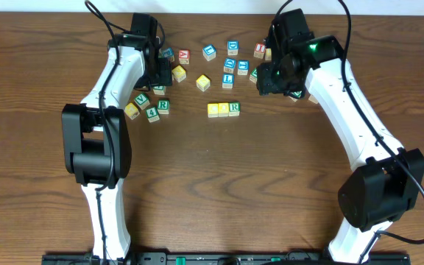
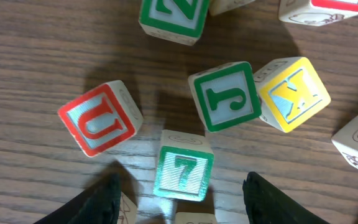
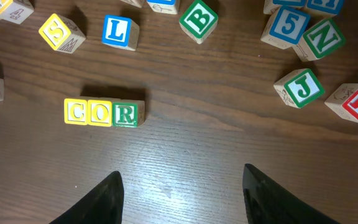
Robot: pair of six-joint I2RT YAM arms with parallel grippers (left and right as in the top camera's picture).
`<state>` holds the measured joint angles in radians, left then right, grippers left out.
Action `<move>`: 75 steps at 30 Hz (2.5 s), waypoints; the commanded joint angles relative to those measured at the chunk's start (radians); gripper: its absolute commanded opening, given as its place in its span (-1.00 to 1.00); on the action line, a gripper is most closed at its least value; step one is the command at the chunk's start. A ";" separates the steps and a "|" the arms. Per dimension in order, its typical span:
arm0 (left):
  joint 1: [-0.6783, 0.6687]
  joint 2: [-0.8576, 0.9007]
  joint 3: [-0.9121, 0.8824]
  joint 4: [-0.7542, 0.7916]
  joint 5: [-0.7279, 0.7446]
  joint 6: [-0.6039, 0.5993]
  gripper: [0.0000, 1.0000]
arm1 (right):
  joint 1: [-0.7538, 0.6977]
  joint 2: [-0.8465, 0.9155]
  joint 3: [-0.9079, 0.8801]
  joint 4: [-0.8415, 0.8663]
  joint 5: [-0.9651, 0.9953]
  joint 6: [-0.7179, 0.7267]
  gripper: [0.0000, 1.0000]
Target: Spell out CORL
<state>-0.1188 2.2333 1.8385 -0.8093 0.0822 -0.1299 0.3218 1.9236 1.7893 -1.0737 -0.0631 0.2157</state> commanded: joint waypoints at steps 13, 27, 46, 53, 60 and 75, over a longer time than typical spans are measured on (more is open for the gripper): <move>-0.005 0.065 -0.004 0.002 -0.030 0.006 0.25 | 0.000 -0.001 -0.007 0.000 0.005 -0.012 0.12; -0.005 0.065 -0.004 0.019 -0.022 0.006 0.25 | 0.000 0.003 -0.008 0.011 0.012 -0.015 0.13; -0.005 0.020 0.008 -0.024 -0.012 0.006 0.25 | 0.000 0.003 -0.008 0.027 0.013 -0.038 0.15; -0.005 0.020 0.010 -0.045 0.012 0.006 0.25 | 0.000 0.003 -0.008 0.027 0.012 -0.038 0.15; -0.005 0.019 0.027 -0.069 0.015 0.006 0.25 | 0.000 0.003 -0.008 0.027 0.012 -0.038 0.15; -0.005 0.019 0.140 -0.142 0.015 0.006 0.25 | 0.000 0.003 -0.008 0.027 0.012 -0.037 0.16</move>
<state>-0.1200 2.2948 1.9411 -0.9329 0.0986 -0.1299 0.3218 1.9236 1.7882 -1.0496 -0.0620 0.1928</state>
